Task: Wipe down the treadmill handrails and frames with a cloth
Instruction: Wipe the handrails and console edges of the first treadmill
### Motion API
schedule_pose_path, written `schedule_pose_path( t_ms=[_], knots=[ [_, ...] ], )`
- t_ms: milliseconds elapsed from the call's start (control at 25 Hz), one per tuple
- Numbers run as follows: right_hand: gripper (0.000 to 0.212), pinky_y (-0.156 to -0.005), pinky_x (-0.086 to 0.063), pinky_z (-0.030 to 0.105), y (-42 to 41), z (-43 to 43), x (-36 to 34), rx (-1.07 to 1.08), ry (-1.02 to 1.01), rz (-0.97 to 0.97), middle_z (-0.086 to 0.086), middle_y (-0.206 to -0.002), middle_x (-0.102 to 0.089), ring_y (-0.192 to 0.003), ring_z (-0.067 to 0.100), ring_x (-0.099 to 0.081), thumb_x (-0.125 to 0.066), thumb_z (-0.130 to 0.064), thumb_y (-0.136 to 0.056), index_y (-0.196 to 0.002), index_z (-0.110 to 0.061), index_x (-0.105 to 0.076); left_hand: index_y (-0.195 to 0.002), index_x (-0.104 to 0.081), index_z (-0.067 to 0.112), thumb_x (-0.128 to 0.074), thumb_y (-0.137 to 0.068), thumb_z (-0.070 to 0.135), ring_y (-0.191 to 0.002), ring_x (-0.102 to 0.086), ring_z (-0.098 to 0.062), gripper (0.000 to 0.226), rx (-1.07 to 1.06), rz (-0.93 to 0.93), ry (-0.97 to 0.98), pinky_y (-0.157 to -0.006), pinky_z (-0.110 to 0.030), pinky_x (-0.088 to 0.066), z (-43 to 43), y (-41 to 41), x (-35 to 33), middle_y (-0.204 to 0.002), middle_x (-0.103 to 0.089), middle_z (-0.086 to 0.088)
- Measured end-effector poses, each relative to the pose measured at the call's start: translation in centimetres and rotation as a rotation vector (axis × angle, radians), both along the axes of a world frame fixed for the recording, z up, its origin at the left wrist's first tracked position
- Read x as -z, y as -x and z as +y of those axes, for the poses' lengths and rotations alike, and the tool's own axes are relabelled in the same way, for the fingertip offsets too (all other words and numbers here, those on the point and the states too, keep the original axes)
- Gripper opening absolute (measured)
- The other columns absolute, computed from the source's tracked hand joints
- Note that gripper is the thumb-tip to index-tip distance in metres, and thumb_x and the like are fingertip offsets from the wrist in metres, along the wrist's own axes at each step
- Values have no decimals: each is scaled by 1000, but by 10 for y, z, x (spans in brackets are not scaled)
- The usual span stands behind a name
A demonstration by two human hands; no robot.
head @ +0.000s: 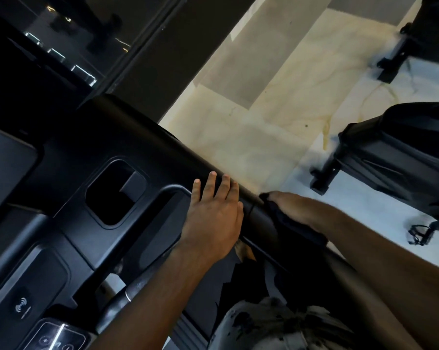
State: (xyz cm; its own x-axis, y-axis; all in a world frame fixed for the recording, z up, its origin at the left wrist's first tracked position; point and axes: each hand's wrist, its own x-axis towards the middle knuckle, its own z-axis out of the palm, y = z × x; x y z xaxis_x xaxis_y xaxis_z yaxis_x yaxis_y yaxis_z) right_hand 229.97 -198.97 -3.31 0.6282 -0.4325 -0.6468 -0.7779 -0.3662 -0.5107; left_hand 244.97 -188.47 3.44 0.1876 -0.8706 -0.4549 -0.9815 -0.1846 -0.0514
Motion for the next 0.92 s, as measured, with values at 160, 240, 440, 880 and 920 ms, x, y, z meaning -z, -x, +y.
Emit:
schedule_pose_path(
  t_ms=[160,240,440,880,920],
  knots=[
    [56,-102,-38,45,9,22,-11,75,104,-68,-5,-151,-38,-130,32,-46,-16,-54,-96,-148,-39,-32,-155,-15,15,-15,-104,38,-151,3,-27,56,5,-3,-20,-121,-54,-1,1,14,-1,-164,-10,-4],
    [52,-96,-38,39,13,8,-8,82,-61,-64,9,-149,-46,-120,29,-52,-21,-46,-103,-144,-23,-43,-155,-15,14,-15,-104,38,-151,3,-28,56,13,-11,-19,-121,-54,-2,3,20,1,-164,-11,-4],
    [59,-86,-43,46,35,28,-17,64,118,-9,2,-151,-38,-122,36,-51,-10,-50,-95,-141,-26,-38,-155,-14,15,-14,-104,40,-151,3,-27,57,-2,-17,-35,-121,-53,-1,4,29,3,-164,-10,-4],
    [43,-102,-41,44,51,11,-16,307,-207,10,18,-135,-55,-122,38,-53,-27,-34,-105,-123,-14,-60,-154,-19,14,-12,-103,38,-151,-3,-29,57,65,29,6,-120,-56,-2,8,51,6,-162,-17,-4],
    [39,-101,-41,44,51,15,-18,270,-190,54,18,-134,-54,-120,38,-54,-28,-32,-106,-121,-14,-59,-154,-19,14,-15,-104,39,-151,-2,-29,56,74,39,1,-120,-56,-1,9,53,5,-162,-16,-5]
  ],
)
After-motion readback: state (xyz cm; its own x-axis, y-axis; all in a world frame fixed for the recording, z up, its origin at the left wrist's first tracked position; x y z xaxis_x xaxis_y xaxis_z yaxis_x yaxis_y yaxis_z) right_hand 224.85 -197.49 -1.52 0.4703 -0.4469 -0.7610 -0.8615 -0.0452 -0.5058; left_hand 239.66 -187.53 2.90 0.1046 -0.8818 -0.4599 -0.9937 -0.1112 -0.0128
